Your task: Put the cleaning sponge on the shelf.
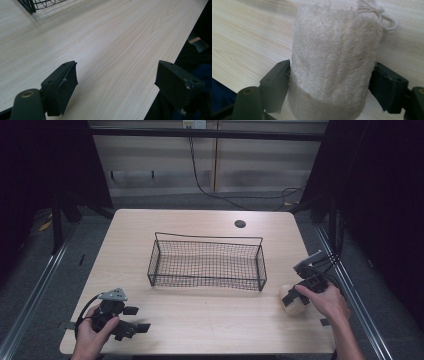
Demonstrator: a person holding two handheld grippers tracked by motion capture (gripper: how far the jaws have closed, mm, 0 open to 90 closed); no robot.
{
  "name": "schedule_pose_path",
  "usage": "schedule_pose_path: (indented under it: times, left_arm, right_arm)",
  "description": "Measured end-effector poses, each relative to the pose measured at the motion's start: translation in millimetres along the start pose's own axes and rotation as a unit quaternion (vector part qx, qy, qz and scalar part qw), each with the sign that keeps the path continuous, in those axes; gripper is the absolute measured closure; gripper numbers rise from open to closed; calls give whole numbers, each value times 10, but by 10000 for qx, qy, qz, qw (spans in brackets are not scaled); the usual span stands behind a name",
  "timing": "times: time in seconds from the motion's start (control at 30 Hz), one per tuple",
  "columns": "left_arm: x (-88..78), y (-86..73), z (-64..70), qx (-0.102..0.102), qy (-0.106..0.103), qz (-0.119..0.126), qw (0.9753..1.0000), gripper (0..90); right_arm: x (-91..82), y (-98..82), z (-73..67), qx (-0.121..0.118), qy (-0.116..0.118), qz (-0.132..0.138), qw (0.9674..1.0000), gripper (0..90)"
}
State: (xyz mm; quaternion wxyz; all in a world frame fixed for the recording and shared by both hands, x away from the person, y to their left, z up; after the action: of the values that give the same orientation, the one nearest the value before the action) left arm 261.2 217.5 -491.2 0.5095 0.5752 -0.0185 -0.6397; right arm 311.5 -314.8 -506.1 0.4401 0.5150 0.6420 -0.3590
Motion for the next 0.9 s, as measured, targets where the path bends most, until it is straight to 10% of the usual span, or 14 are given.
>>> schedule_pose_path:
  times: [0.9]
  left_arm:
    - [1,0,0,-4,2,2,10000,173]
  right_arm:
    - [-217,-9,-127,-223,18,63,9997,247]
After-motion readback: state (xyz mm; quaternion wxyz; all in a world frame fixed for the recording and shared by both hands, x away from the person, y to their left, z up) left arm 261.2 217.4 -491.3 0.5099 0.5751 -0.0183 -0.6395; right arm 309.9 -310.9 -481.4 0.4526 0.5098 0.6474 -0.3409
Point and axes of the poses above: each handheld gripper's, and its own axes: x roughly forward along the jaws, y roughly out of its top, z roughly to its right, the point moved 5 cm from there along x, roughly forward along the jaws
